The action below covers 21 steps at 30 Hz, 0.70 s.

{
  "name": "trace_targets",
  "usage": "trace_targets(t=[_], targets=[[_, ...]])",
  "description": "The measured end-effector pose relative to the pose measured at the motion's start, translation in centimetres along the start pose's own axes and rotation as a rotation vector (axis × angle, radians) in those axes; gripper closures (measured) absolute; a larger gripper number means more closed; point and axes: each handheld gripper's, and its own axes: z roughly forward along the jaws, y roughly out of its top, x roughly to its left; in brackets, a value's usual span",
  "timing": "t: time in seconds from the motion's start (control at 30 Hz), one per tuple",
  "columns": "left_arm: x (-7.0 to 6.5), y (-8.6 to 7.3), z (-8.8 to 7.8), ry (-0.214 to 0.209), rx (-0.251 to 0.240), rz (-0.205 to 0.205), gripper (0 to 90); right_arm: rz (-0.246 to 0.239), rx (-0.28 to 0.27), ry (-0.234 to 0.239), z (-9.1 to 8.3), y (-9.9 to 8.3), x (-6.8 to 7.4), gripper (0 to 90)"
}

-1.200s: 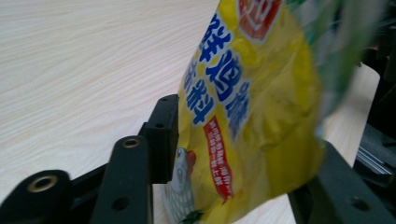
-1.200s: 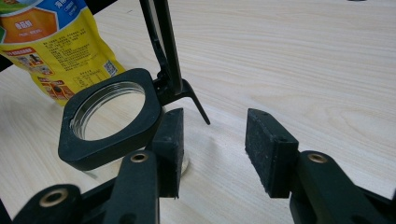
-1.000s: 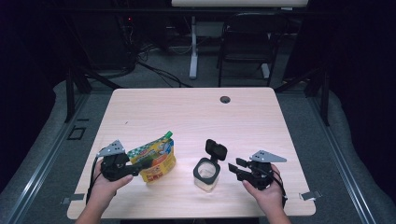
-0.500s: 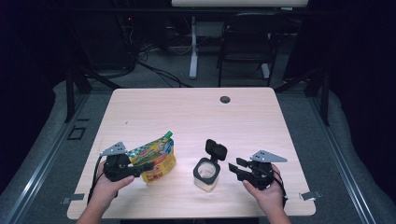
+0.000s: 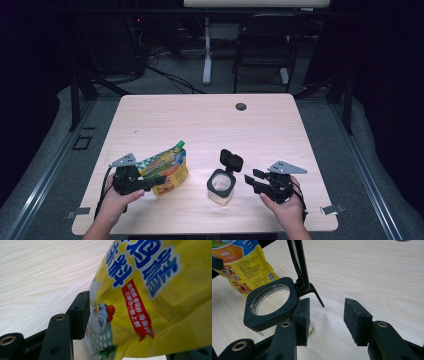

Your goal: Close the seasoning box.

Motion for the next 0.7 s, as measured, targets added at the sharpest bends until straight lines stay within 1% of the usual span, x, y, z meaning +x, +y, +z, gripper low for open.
trace_targets(t=[0.1,0.17,0.27,0.4,0.7], targets=[[0.05,-0.12,0.17,-0.005,0.002,0.001,46.0,0.0,0.0,0.0,-0.01,0.0,0.0,56.5],[-0.01,-0.18,0.32,0.0,0.003,-0.001,45.9,-0.001,-0.001,0.0,-0.01,0.0,0.01,56.5],[-0.04,-0.21,0.44,0.004,0.009,0.01,45.9,0.001,-0.002,-0.002,-0.01,0.0,0.01,56.5],[-0.09,-0.28,0.6,0.01,0.015,0.013,46.0,0.0,-0.003,0.0,-0.02,0.01,0.02,56.4],[-0.08,-0.41,0.89,0.01,0.025,0.018,46.2,-0.001,-0.003,-0.001,-0.01,0.01,0.01,56.4]])
